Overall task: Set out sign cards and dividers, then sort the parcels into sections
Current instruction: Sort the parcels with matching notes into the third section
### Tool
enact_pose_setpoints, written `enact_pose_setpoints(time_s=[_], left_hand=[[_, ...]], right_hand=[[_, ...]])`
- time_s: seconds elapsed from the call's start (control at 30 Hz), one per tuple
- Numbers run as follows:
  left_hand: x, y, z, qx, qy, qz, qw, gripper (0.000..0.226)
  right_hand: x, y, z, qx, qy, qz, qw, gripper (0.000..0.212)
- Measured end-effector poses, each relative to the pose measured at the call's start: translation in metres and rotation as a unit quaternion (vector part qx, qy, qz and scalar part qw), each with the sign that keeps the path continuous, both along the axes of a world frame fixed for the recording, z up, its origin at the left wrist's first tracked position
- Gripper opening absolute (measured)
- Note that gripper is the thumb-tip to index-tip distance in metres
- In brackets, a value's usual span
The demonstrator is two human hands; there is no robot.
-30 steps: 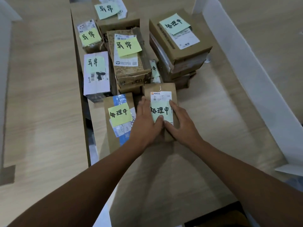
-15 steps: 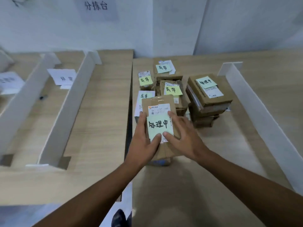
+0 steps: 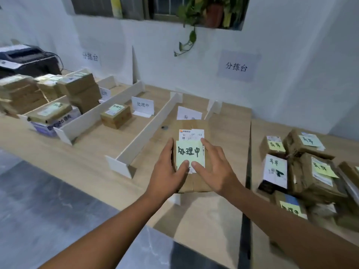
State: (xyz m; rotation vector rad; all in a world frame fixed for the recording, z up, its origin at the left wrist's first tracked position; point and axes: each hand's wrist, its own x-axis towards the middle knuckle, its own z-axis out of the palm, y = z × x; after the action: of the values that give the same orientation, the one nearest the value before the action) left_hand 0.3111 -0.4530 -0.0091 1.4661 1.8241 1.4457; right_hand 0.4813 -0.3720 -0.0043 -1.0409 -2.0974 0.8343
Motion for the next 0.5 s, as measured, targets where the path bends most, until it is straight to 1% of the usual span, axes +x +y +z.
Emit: enact_pose_setpoints(time_s=[0.07,0.13,0.27,0.37,0.5], left_hand=[[-0.044,-0.013,0.012,0.018,0.014,0.006,1.0,0.069],[-0.094,-0.029,0.025,0.034,0.024,0.022,0.999,0.064],[-0.182,-0.052,0.033,0.02,0.017,0.061,0.998,0.063],[-0.235,-0.058,0.027,-0.003,0.016,0.085,0.996,0.074],[-0.29,-0.053,0.018,-0.007,0.004,0.105,0.994,0.073]], right_hand=[[-0.048,-0.007,0.006,-0.001,0.005,0.003,1.0,0.076],[-0.104,-0.016,0.011,0.006,0.007,0.014,1.0,0.075],[-0.2,-0.033,0.018,0.007,0.002,0.047,0.999,0.075],[-0.257,-0.035,0.019,0.01,-0.003,0.067,0.998,0.075],[-0.318,-0.026,0.012,0.006,-0.004,0.083,0.997,0.075]])
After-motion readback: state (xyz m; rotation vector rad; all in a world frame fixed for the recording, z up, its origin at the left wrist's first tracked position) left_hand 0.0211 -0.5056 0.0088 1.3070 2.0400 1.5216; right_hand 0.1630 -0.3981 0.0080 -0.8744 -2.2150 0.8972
